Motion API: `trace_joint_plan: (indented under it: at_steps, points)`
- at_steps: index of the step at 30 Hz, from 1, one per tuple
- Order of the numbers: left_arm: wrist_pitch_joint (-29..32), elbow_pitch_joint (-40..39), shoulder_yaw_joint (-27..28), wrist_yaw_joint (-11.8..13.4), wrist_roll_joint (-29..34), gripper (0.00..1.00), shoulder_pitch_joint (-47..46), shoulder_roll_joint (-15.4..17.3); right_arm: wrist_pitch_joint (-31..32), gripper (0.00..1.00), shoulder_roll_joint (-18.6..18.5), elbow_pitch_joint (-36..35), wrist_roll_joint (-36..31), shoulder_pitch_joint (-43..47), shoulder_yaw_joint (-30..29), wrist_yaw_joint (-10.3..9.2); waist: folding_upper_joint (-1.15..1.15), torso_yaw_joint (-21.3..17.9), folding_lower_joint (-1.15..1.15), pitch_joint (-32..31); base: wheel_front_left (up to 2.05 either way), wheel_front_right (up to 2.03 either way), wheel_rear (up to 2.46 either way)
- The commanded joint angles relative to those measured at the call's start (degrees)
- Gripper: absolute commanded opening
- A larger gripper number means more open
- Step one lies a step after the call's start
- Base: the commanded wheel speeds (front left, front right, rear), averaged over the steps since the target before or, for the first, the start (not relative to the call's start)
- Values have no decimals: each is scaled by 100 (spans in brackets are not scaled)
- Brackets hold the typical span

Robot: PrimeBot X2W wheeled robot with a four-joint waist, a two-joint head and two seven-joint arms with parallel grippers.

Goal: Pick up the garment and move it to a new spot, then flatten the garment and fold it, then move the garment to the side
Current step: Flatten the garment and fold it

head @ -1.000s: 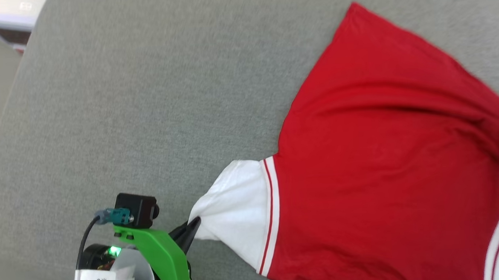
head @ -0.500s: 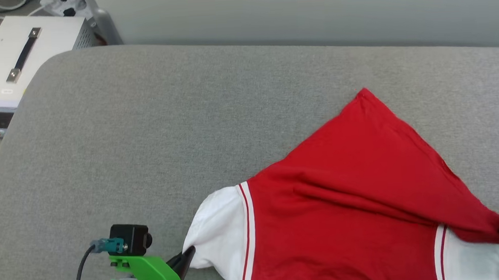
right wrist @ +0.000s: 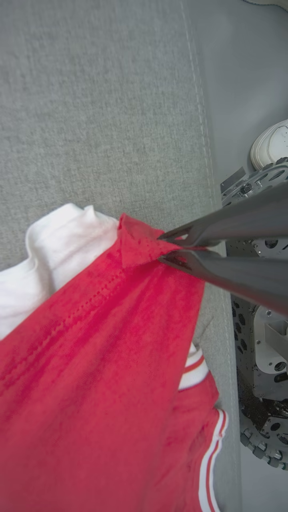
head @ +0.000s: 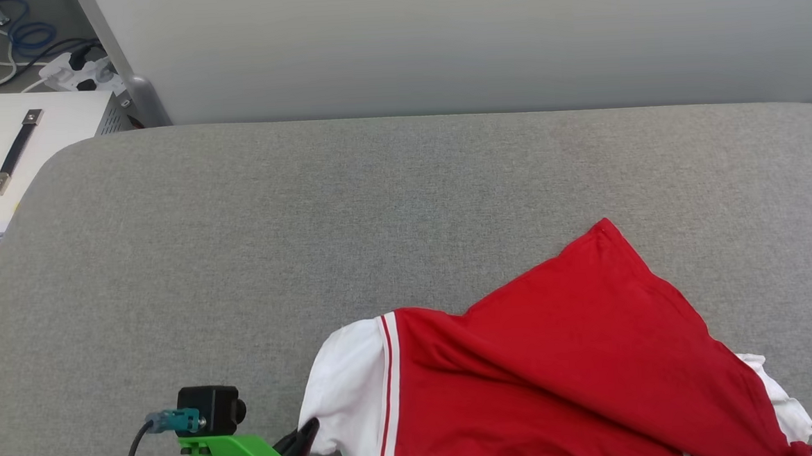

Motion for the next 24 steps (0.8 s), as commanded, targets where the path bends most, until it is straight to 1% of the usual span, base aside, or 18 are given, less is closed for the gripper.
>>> trace_joint_plan:
  at_steps: [1, 6, 7, 8, 13, 19, 24]
  points:
    - [-55, 11, 13, 43, -56, 0, 92, -23, -50, 0, 51, 21, 32, 64, 3, -5, 0, -7, 1, 4, 0, 0, 0]
    - [-55, 32, -15, 37, -45, 0, 38, -53, -165, 0, 72, 83, 38, 40, 39, -5, 0, -16, 1, 17, 0, 0, 0]
    - [-55, 29, -18, 34, -40, 0, 26, -51, -200, 31, 51, 73, 26, 17, 57, -5, 0, -16, 1, 22, 0, 0, 0]
    - [-53, 23, -18, 33, -34, 0, 13, -46, -222, 100, 2, 49, 24, -4, 122, -5, 0, -16, 1, 30, 0, 0, 0]
    - [-42, -42, -21, 46, 22, 0, -49, -1, -101, 100, -231, -240, 233, -188, 342, -5, 0, 1, 1, 113, 0, 0, 0]
    - [-33, -203, -11, 58, 35, 0, -94, 22, 299, 100, -509, -888, 421, -692, 652, -5, 0, 107, 1, 310, 0, 0, 0]
    - [-62, -353, -9, 37, 90, 0, -149, 62, 734, 100, -527, -1149, 540, -1457, 989, -5, 0, 284, 1, 635, 0, 0, 0]
